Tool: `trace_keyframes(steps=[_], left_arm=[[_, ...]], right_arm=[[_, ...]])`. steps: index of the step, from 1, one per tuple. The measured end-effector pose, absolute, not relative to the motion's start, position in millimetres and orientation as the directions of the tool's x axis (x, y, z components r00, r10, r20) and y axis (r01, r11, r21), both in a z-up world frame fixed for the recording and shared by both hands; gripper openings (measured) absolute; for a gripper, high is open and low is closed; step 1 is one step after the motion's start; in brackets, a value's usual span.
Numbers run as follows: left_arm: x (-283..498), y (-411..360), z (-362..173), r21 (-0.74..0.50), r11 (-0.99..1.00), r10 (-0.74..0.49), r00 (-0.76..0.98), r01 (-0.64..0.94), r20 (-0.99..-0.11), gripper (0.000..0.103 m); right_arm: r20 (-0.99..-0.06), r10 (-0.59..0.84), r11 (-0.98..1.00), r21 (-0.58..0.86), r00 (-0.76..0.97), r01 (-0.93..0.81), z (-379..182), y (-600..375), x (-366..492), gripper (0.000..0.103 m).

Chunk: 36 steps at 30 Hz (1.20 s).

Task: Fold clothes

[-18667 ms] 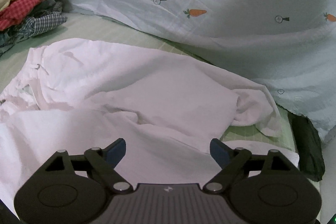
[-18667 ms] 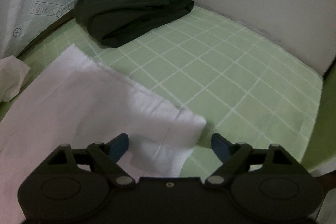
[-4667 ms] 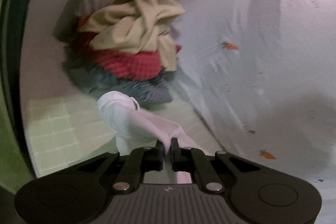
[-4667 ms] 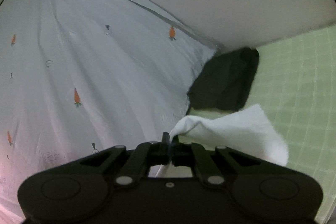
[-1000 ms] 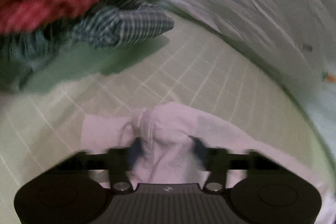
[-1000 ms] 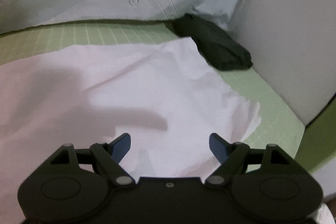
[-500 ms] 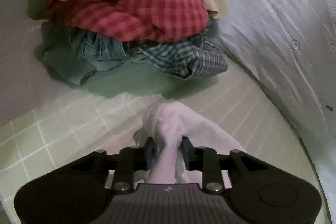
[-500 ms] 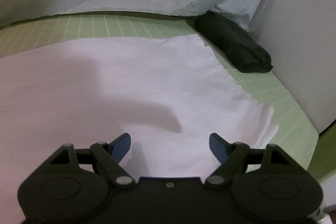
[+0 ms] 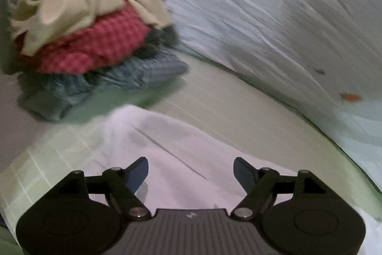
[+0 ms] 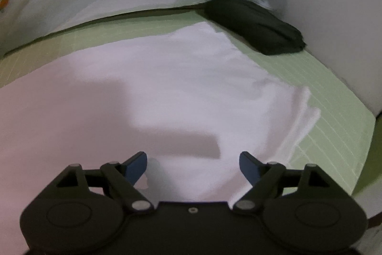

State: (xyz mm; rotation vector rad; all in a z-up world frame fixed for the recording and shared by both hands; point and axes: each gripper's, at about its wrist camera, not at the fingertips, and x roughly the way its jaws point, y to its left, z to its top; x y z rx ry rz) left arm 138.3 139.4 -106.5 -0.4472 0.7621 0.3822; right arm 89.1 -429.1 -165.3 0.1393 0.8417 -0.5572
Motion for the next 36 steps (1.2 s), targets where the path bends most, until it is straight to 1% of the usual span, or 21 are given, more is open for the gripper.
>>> trace_keyframes(steps=[4,7,9,10,11,13,17,20,22,24,25,27,30,31,33,34,36], left_arm=[[135.9,100.7,-109.4,-0.257,0.865,0.106,0.659,-0.430,-0.744,0.079],[129.6,66.1,-105.1,-0.243,0.892,0.078,0.660,-0.381,-0.747,0.079],[122.9,44.3,-100.3,-0.222,0.909,0.075,0.662,-0.353,-0.746,0.079],[119.3,34.1,-98.2,-0.213,0.915,0.075,0.663,-0.343,-0.745,0.079],[115.0,25.7,-96.6,-0.206,0.917,0.081,0.664,-0.342,-0.744,0.080],[106.5,9.3,-93.7,-0.194,0.919,0.091,0.663,-0.344,-0.743,0.081],[87.2,-12.4,-93.0,-0.219,0.893,0.101,0.650,-0.393,-0.754,0.081],[75.1,-27.7,-92.7,-0.225,0.879,0.112,0.640,-0.420,-0.760,0.085],[69.4,-36.0,-93.3,-0.223,0.866,0.124,0.625,-0.447,-0.770,0.086],[63.3,-41.2,-92.8,-0.227,0.849,0.138,0.616,-0.476,-0.775,0.086],[59.7,-43.1,-91.9,-0.232,0.843,0.143,0.618,-0.485,-0.773,0.086],[54.6,-45.6,-90.4,-0.238,0.830,0.154,0.617,-0.505,-0.771,0.086],[46.6,-48.2,-87.4,-0.226,0.817,0.184,0.611,-0.531,-0.770,0.086],[43.9,-48.4,-86.6,-0.221,0.811,0.196,0.609,-0.541,-0.769,0.086],[38.8,-44.0,-87.7,-0.219,0.792,0.219,0.600,-0.570,-0.770,0.086],[36.8,-38.3,-92.3,-0.231,0.777,0.213,0.590,-0.586,-0.779,0.086],[32.7,-27.0,-101.3,-0.254,0.744,0.201,0.569,-0.618,-0.797,0.086]], right_arm=[[-0.743,-0.407,0.820,-0.040,0.532,0.571,-164.2,-460.0,73.5,0.086],[-0.734,-0.399,0.804,0.008,0.549,0.594,-159.8,-491.9,65.7,0.086],[-0.728,-0.405,0.793,0.022,0.554,0.609,-158.7,-516.5,68.1,0.084],[-0.728,-0.410,0.788,0.021,0.550,0.615,-159.2,-529.7,70.6,0.076],[-0.729,-0.415,0.783,0.019,0.544,0.622,-160.0,-542.6,73.7,0.065],[-0.737,-0.424,0.766,0.018,0.526,0.642,-163.1,-568.6,80.9,0.057],[-0.755,-0.429,0.733,0.030,0.496,0.680,-171.2,-615.7,93.7,0.058],[-0.772,-0.368,0.752,0.080,0.518,0.654,-179.3,-635.6,101.3,0.059],[-0.775,-0.348,0.779,0.074,0.527,0.622,-181.7,-639.9,107.3,0.060],[-0.774,-0.333,0.802,0.068,0.538,0.594,-180.4,-643.8,111.1,0.049],[-0.772,-0.323,0.810,0.075,0.548,0.582,-178.4,-647.0,111.5,0.029],[-0.758,-0.290,0.821,0.118,0.585,0.559,-170.1,-657.4,107.4,0.005],[-0.682,-0.294,0.825,0.173,0.669,0.539,-137.1,-664.8,87.6,0.005],[-0.659,-0.308,0.826,0.172,0.686,0.536,-126.9,-664.9,81.4,0.006],[-0.636,-0.359,0.829,0.118,0.683,0.546,-115.9,-659.5,73.6,0.006],[-0.653,-0.373,0.833,0.078,0.660,0.548,-122.0,-658.4,76.4,0.006],[-0.721,-0.381,0.844,-0.016,0.579,0.536,-147.2,-658.9,89.3,0.009]])
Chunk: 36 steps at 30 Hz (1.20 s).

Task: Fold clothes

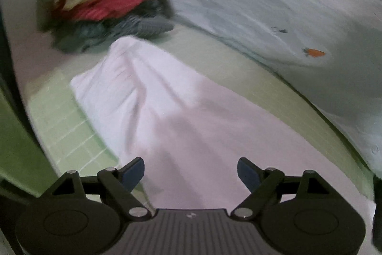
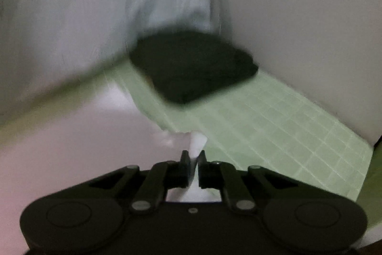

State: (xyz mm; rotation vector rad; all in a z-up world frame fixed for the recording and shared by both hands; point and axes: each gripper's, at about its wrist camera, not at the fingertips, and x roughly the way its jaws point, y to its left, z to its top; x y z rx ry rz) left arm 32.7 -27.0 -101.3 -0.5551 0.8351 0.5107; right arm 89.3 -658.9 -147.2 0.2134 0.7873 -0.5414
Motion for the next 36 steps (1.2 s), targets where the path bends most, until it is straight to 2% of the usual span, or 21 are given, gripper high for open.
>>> trace_keyframes(steps=[1,3,5,7,10,14,16,24,31,32,33,36], left_arm=[[30.7,-21.3,-105.9,-0.264,0.727,0.195,0.559,-0.633,-0.806,0.086],[26.4,-4.2,-117.4,-0.307,0.676,0.166,0.545,-0.669,-0.822,0.086],[19.7,18.0,-128.9,-0.371,0.607,0.140,0.554,-0.703,-0.821,0.086],[15.7,39.9,-138.6,-0.411,0.553,0.120,0.558,-0.724,-0.821,0.085],[12.7,74.9,-149.0,-0.420,0.506,0.116,0.542,-0.753,-0.832,0.085],[8.6,125.0,-164.8,-0.438,0.436,0.109,0.529,-0.786,-0.842,0.085],[7.5,149.1,-172.5,-0.462,0.405,0.102,0.541,-0.789,-0.835,0.085],[26.8,217.5,-184.2,-0.518,0.347,0.083,0.575,-0.782,-0.814,0.086],[52.5,235.2,-194.3,-0.478,0.437,0.036,0.546,-0.762,-0.837,0.086],[54.1,235.2,-193.8,-0.484,0.450,0.034,0.556,-0.751,-0.831,0.082],[56.0,235.1,-193.1,-0.489,0.465,0.030,0.565,-0.738,-0.825,0.066],[62.3,233.6,-187.7,-0.486,0.510,0.022,0.576,-0.710,-0.817,0.033]], right_arm=[[-0.757,-0.383,0.843,-0.052,0.530,0.535,-158.7,-659.4,95.1,0.011],[-0.759,-0.411,0.834,-0.089,0.505,0.545,-158.7,-653.2,93.5,0.026],[-0.718,-0.460,0.823,-0.124,0.523,0.555,-146.3,-642.0,85.8,0.070],[-0.681,-0.498,0.816,-0.159,0.536,0.556,-136.0,-622.2,80.6,0.085],[-0.672,-0.508,0.813,-0.165,0.539,0.559,-125.5,-591.7,78.0,0.087],[-0.702,-0.417,0.836,-0.047,0.577,0.546,-118.5,-545.5,78.6,0.089],[-0.706,-0.389,0.853,-0.033,0.592,0.521,-120.8,-515.7,80.1,0.089],[-0.702,-0.403,0.878,-0.113,0.587,0.466,-121.8,-432.1,76.9,0.089],[-0.710,-0.447,0.862,-0.181,0.543,0.473,-127.7,-396.3,76.0,0.090],[-0.711,-0.446,0.863,-0.182,0.543,0.471,-127.3,-390.7,74.3,0.090],[-0.712,-0.446,0.864,-0.185,0.542,0.468,-127.4,-386.0,72.8,0.090],[-0.710,-0.454,0.865,-0.207,0.538,0.457,-129.6,-376.8,68.9,0.090]])
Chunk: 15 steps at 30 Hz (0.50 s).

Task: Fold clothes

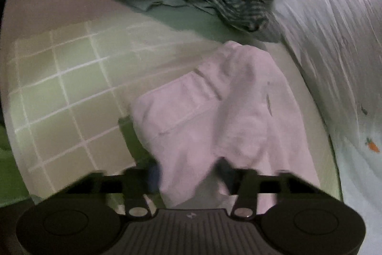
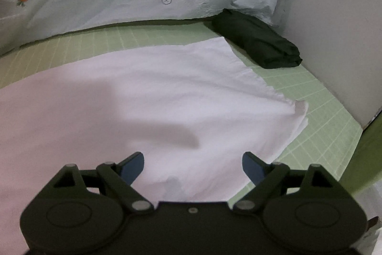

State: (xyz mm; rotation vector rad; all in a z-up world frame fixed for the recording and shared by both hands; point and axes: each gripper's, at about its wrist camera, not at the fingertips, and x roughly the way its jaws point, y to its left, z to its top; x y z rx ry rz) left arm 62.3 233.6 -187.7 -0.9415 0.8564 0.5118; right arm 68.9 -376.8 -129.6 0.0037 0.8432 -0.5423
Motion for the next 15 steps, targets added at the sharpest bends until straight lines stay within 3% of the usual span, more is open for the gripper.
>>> trace_keyframes(steps=[9,15], left_arm=[[64.6,203.8,-154.3,-0.414,0.626,0.119,0.606,-0.661,-0.787,0.015],[71.5,157.4,-108.2,-0.381,0.739,0.147,0.685,-0.556,-0.714,0.007]], right_arm=[[-0.713,-0.517,0.814,-0.241,0.473,0.528,-134.6,-404.1,58.3,0.090],[-0.714,-0.523,0.806,-0.236,0.466,0.543,-132.3,-437.3,55.8,0.090]])
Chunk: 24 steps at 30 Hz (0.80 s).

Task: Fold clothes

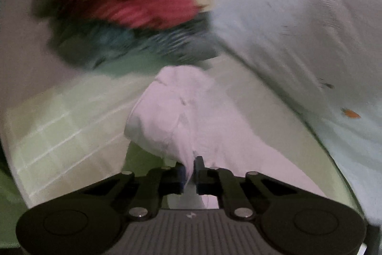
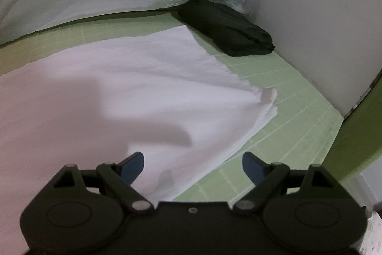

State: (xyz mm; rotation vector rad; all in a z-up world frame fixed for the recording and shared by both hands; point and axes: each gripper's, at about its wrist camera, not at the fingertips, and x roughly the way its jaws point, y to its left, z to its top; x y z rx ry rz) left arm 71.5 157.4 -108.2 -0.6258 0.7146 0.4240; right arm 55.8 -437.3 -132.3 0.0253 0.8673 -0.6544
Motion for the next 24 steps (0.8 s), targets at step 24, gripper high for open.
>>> trace_keyframes(steps=[24], left_arm=[[141.7,-51.3,-161.9,-0.247,0.938,-0.092,0.516,-0.241,-0.851,0.018]], right_arm=[[-0.739,-0.473,0.806,-0.144,0.479,0.575,-141.6,-553.8,51.5,0.090]])
